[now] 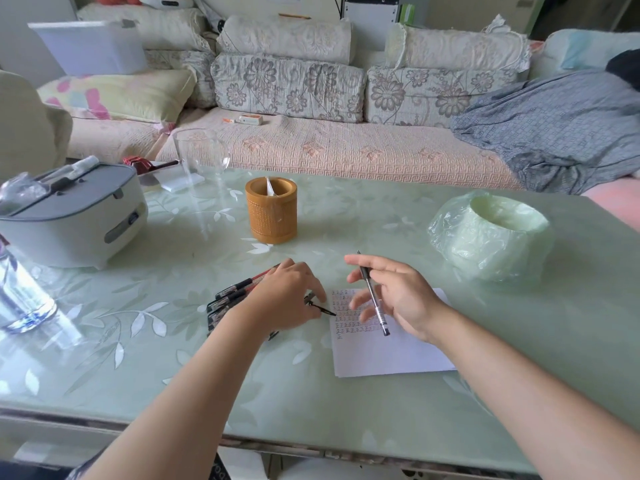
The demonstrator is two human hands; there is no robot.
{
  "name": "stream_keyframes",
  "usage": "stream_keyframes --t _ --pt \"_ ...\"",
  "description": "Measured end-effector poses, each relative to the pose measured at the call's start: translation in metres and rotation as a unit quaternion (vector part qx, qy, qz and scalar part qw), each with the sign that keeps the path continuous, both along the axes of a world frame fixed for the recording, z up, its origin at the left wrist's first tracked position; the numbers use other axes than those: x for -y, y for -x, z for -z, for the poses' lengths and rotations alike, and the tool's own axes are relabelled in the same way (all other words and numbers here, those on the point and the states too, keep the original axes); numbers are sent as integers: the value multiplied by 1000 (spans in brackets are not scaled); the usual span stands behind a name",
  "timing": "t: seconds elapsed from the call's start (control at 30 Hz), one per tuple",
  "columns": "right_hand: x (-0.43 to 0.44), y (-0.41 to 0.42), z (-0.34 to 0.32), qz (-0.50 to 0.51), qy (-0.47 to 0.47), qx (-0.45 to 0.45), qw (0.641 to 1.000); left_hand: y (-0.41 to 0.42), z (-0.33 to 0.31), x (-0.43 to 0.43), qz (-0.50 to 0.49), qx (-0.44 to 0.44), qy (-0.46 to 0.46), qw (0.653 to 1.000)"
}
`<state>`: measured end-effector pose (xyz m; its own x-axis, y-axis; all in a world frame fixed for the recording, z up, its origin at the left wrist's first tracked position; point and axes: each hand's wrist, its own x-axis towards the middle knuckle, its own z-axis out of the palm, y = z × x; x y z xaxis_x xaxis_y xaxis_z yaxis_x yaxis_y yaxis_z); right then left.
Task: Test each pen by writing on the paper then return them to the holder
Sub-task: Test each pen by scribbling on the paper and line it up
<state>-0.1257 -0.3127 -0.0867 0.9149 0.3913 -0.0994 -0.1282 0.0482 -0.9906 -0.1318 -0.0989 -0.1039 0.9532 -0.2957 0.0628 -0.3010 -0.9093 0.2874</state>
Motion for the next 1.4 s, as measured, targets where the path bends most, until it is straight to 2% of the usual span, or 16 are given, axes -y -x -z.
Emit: stream_keyframes --t 0.07,0.13,0.23,0.37,0.47,0.73,0.77,0.87,0.93,1.0,1.07,1.13,1.2,1.27,1.4 --pt "2 -3 0 2 45 44 998 -3 0 0 1 15 3 1000" --pt "5 -7 1 13 150 122 981 -4 -3 -1 -6 26 27 999" --pt "9 -13 8 31 284 202 937 -3 -11 -1 -24 21 77 997" --pt "12 -13 8 52 417 252 872 0 -14 -2 -59 -17 109 992" --pt "10 -9 2 60 427 271 860 0 -14 -1 -63 -30 115 991" --pt "6 -8 4 11 408 300 862 6 -18 10 -41 -50 143 988" --pt "6 -8 5 -6 425 317 848 7 -18 13 -39 -55 155 986" --pt "5 -6 9 -46 498 398 769 9 -18 20 -45 -88 207 973" --pt "4 -4 11 -59 524 417 740 11 -18 23 -46 -112 245 962" --pt "5 -6 12 -69 518 417 743 12 -17 25 -57 -132 292 945" --pt "6 -7 7 -83 488 392 775 11 -19 24 -79 -154 339 925" --pt "7 -5 1 -83 476 388 785 12 -21 23 -91 -192 384 899" --pt "6 -3 0 -70 485 393 778 11 -22 23 -96 -212 415 879" --pt "4 0 0 -69 502 398 764 11 -22 23 -90 -211 401 887" --pt "-1 6 0 -98 553 417 715 14 -19 21 -90 -209 359 905"
